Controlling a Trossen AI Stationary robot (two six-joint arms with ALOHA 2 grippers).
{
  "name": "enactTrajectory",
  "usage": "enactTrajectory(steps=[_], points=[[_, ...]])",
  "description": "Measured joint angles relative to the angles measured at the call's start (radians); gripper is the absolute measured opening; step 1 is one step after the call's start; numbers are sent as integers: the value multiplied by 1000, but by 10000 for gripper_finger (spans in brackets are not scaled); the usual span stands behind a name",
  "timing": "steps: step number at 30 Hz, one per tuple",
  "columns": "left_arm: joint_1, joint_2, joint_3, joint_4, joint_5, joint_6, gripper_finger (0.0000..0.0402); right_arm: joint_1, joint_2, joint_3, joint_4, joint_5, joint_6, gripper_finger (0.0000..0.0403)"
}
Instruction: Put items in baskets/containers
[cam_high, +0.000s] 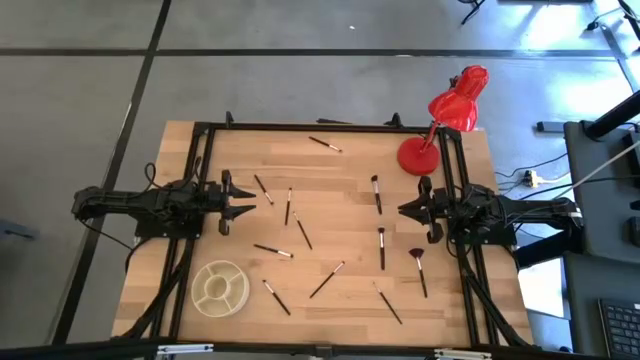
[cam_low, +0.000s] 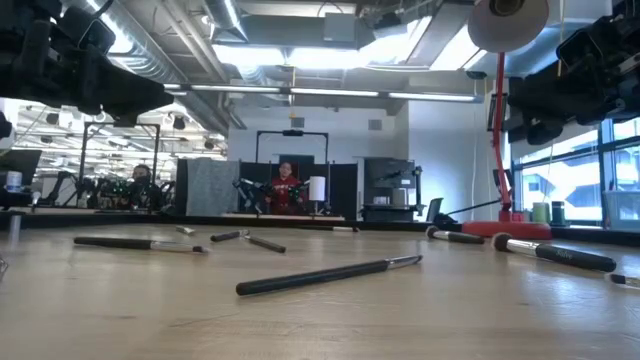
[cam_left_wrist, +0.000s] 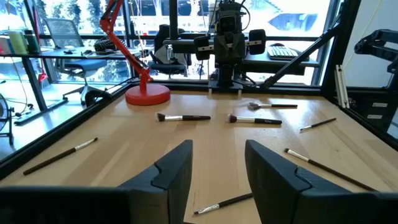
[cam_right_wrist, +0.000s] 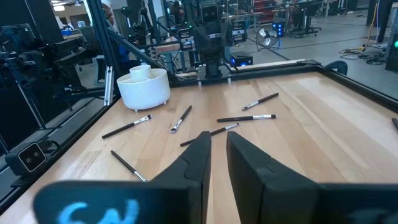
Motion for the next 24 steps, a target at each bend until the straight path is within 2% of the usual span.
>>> enactTrajectory(steps=[11,16,18,21,24], points=[[0,0,0,0,0,0,143,0,0,0,0,1,-1,53],[2,0,0,13,-73,75,143,0,0,0,2,91,7,53],[2,0,0,21,-118,130,143,0,0,0,9,113,89,53],[2,0,0,23,-138,130,143,0,0,0,8,105,278,53],[2,0,0,22,-133,98,143,0,6,0,0,51,308,53]])
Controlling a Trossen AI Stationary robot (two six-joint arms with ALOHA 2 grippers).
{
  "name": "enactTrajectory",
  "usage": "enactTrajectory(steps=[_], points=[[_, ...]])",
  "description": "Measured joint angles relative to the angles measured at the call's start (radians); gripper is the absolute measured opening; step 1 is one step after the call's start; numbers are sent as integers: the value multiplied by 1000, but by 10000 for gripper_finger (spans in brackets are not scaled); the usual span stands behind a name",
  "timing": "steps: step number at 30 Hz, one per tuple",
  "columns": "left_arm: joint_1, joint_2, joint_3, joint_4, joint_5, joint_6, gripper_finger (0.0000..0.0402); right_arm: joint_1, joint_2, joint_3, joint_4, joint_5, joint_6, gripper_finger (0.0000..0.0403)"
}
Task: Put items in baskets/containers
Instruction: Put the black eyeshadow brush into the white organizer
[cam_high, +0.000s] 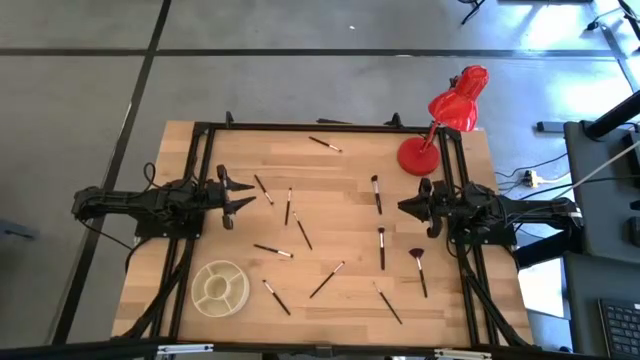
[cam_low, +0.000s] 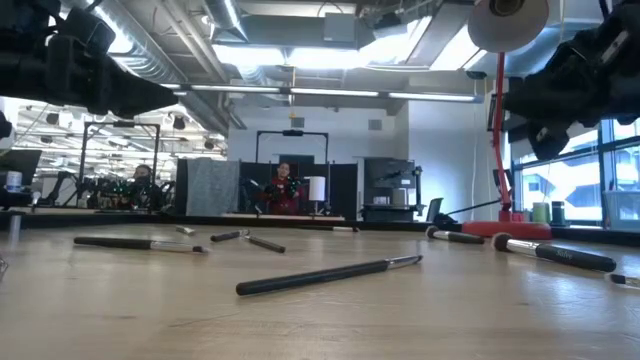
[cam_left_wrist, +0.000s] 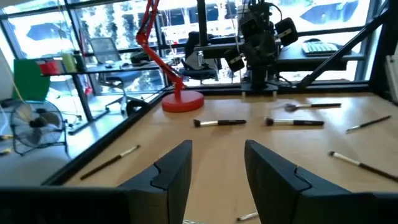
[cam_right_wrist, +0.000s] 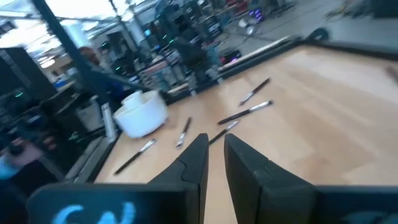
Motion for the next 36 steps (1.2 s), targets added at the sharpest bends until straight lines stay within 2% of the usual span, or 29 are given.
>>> enactTrajectory(steps=[4,11,15,19,21,23,25,26,28,30,33,36], points=[[0,0,0,1,0,-28,143,0,1,0,26,-46,-83,53],[1,0,0,23,-33,47,143,0,1,0,215,73,-185,53],[1,0,0,131,-25,43,143,0,1,0,293,325,-322,53],[1,0,0,245,-38,45,143,0,25,0,284,572,-424,53],[2,3,0,284,-110,67,143,0,44,0,291,648,-408,53],[3,33,8,273,-255,59,143,0,61,11,300,666,-375,53],[18,98,49,152,-393,-26,143,0,88,49,295,664,-352,53],[34,144,80,92,-400,-73,143,0,101,75,283,664,-348,53],[76,248,133,34,-345,-127,143,0,133,136,245,656,-345,53],[120,369,180,51,-277,-113,143,0,168,202,189,630,-348,53],[182,558,265,128,-201,-25,143,0,228,283,124,621,-408,53],[244,759,372,156,-159,57,143,0,282,302,106,633,-494,53]])
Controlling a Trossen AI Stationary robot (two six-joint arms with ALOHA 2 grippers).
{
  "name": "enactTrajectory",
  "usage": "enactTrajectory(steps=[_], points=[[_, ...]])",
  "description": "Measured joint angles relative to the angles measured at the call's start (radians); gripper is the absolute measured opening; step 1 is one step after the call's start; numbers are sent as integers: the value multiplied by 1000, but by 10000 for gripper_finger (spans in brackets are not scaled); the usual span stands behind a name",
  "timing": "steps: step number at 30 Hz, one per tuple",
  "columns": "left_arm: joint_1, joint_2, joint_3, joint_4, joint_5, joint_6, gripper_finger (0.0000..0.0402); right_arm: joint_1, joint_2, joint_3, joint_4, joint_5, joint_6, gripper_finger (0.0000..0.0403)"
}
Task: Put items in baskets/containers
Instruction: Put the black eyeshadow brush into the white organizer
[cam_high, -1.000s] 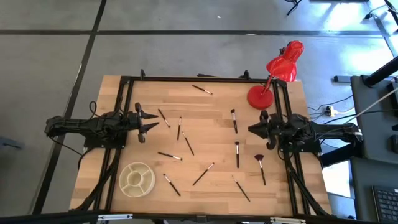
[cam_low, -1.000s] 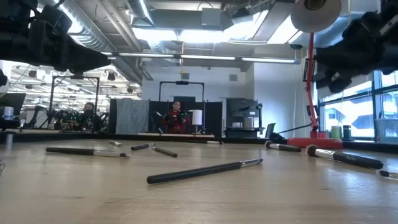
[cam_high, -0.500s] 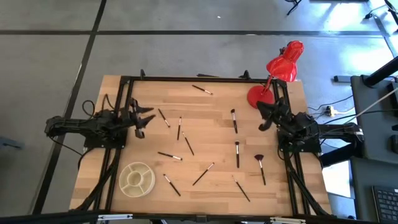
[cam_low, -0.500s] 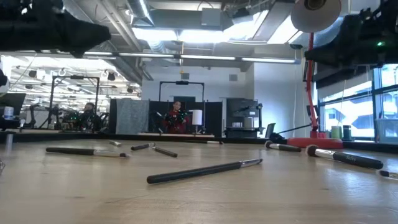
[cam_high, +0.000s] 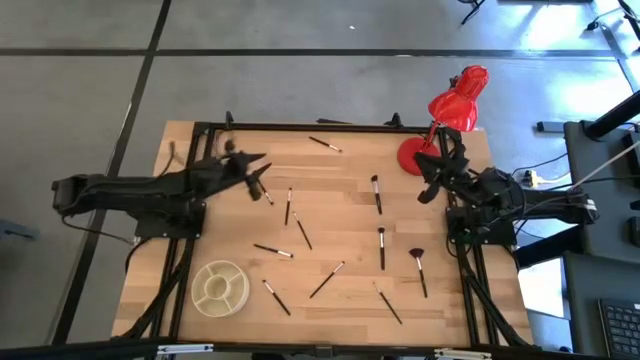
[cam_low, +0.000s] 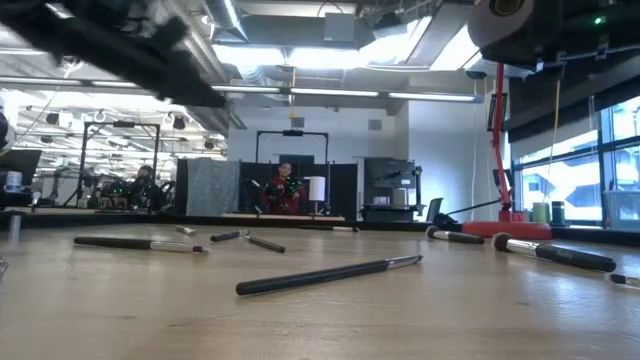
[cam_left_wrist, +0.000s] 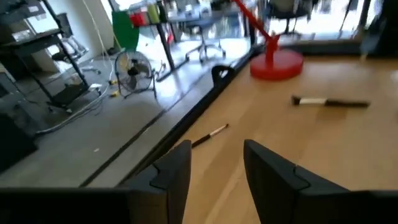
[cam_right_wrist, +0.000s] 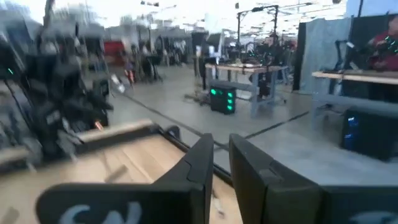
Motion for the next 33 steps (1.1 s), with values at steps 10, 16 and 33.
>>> enactTrajectory(steps=[10,16,33], points=[[147,641,463,-115,288,228,143,0,86,0,15,-39,79,53],[178,956,875,-447,312,294,143,0,86,0,-12,-215,173,53],[210,1471,1515,-794,349,543,143,-1,85,0,-47,-274,212,53]])
